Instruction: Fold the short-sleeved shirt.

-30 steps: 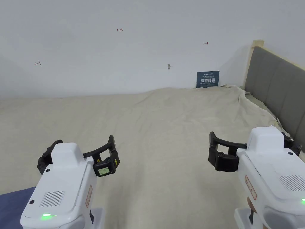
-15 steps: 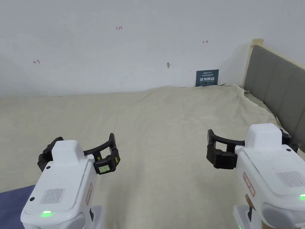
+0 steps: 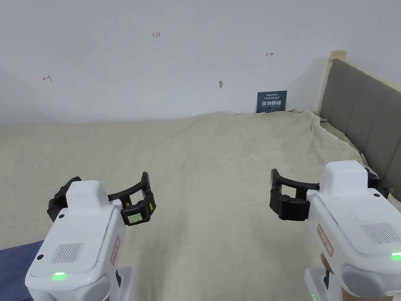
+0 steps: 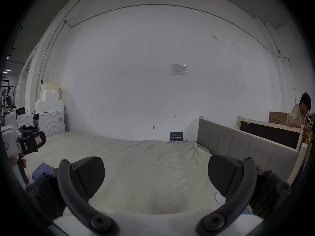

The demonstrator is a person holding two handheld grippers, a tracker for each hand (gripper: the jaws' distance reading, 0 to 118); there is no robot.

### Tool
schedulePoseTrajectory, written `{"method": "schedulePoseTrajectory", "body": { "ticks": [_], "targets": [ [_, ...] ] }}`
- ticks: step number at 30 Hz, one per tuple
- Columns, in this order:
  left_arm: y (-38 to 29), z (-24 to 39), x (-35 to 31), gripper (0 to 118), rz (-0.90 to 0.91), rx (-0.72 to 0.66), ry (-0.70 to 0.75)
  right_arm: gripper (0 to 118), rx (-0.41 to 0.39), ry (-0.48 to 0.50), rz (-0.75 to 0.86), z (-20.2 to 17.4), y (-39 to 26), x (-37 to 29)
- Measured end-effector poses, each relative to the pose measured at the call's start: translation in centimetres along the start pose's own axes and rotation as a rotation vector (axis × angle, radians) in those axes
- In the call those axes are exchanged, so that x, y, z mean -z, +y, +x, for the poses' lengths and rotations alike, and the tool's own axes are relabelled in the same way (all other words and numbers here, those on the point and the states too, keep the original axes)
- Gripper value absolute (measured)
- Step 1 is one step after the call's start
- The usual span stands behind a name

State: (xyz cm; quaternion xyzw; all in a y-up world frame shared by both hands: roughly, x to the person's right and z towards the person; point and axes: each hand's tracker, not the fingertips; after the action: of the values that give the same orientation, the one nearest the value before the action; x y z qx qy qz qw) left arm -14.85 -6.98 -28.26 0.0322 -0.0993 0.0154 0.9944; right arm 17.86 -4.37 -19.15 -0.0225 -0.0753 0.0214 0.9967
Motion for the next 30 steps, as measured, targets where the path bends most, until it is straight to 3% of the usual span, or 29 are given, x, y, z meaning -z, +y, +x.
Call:
{"method": "schedulePoseTrajectory", "body": {
  "ticks": [30],
  "targets": [
    [0.11,-0.29,-0.21,118,0.007,0.008,0.002,118,0.01,0.004,0.009,0.04,0.27,-0.27]
  ]
}}
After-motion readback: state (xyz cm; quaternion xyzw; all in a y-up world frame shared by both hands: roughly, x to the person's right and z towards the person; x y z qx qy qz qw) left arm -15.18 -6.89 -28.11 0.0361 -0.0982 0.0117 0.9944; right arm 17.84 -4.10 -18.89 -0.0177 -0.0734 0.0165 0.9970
